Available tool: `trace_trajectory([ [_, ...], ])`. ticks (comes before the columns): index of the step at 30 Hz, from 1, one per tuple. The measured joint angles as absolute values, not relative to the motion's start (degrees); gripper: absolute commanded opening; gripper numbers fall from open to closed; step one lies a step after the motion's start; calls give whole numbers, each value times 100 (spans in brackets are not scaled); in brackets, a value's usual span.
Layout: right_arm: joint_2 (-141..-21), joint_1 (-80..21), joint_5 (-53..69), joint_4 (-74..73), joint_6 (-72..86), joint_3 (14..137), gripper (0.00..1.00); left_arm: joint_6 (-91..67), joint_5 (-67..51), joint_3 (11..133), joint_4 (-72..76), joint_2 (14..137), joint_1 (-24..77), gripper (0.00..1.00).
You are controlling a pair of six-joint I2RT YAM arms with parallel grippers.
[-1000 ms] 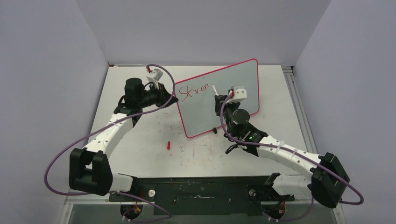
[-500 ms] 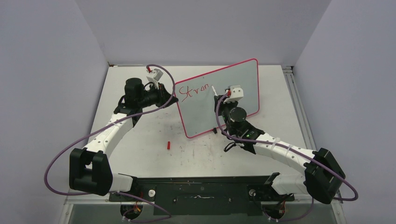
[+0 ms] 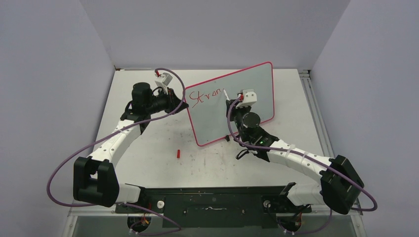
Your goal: Write a sentence on the whiteboard
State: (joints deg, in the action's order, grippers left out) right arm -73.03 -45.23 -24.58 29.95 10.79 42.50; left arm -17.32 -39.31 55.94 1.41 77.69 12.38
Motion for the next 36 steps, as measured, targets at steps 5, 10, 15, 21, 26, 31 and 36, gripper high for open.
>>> trace_trajectory([
  [5,-7356,-4493,-2443,3039,1059,4324,5,-1730,-3931,5594,141,7767,1238,0],
  [10,-7393,-4491,-2414,3048,998,4370,5,-1730,-3929,5594,141,7767,1238,0],
  [15,-7393,-4469,-2327,3079,954,4375,5,-1730,-3929,5594,141,7767,1238,0],
  [21,-7393,-4464,-2298,3079,943,4375,5,-1730,-3929,5594,141,7767,1238,0],
  [26,-7391,-4466,-2257,3081,947,4362,5,-1732,-3929,5594,141,7767,1238,0],
  [31,-7371,-4469,-2237,3083,961,4289,5,-1730,-3929,5594,141,7767,1238,0],
  [36,-7343,-4473,-2224,3079,965,4204,5,-1732,-3929,5594,141,7767,1238,0],
])
